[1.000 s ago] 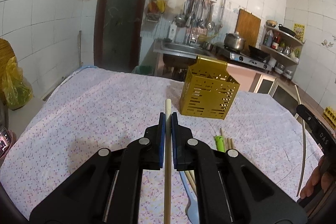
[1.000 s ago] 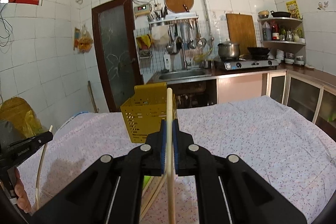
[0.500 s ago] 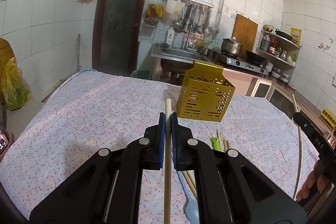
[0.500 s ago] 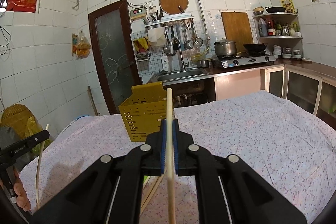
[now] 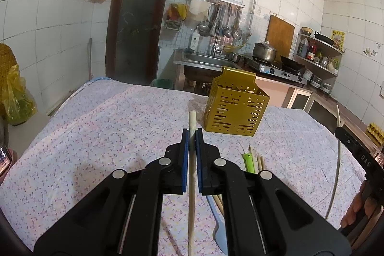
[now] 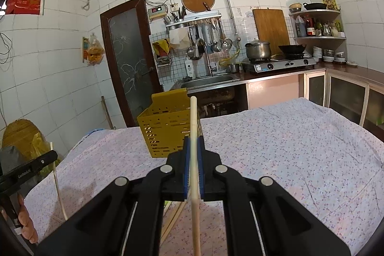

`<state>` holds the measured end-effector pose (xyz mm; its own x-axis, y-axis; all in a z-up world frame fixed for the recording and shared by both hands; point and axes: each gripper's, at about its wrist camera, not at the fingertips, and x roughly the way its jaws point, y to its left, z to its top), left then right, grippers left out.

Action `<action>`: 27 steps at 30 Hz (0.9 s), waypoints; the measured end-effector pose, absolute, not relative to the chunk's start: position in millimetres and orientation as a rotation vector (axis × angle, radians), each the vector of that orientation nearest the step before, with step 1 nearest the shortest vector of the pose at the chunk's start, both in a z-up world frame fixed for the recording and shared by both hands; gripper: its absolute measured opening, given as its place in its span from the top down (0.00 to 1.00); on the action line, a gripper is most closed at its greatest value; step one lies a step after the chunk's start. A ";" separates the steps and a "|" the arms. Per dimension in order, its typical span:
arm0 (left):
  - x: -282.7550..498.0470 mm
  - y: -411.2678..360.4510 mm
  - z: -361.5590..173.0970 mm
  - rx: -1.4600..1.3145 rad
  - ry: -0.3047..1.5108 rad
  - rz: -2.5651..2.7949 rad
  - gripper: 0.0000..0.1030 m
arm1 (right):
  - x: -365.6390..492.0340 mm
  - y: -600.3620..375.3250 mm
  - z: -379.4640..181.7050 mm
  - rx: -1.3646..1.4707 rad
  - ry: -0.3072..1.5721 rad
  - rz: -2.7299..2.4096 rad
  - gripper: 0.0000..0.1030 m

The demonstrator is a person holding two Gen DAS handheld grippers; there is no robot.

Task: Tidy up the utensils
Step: 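Lift both held chopsticks and carry them over the yellow utensil holder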

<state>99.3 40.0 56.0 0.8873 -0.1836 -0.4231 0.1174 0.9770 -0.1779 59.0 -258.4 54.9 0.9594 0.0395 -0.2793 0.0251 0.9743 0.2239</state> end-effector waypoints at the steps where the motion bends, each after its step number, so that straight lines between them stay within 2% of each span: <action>1: 98.6 39.3 56.8 -0.147 0.451 -0.159 0.96 | 59.2 -258.9 54.8 0.227 0.285 0.007 0.94; 11: 108.6 29.7 79.5 -0.098 0.397 -0.161 0.96 | 66.3 -261.7 68.8 0.208 0.241 0.007 0.94; 27: 182.3 2.4 178.6 -0.054 0.198 -0.199 0.96 | 149.6 -259.2 139.6 0.196 0.067 0.046 0.94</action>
<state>182.3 2.4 178.6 0.9609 -0.2012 -0.1902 0.1905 0.9789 -0.0733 149.6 -259.2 139.6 0.9967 0.0518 -0.0621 -0.0387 0.9798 0.1960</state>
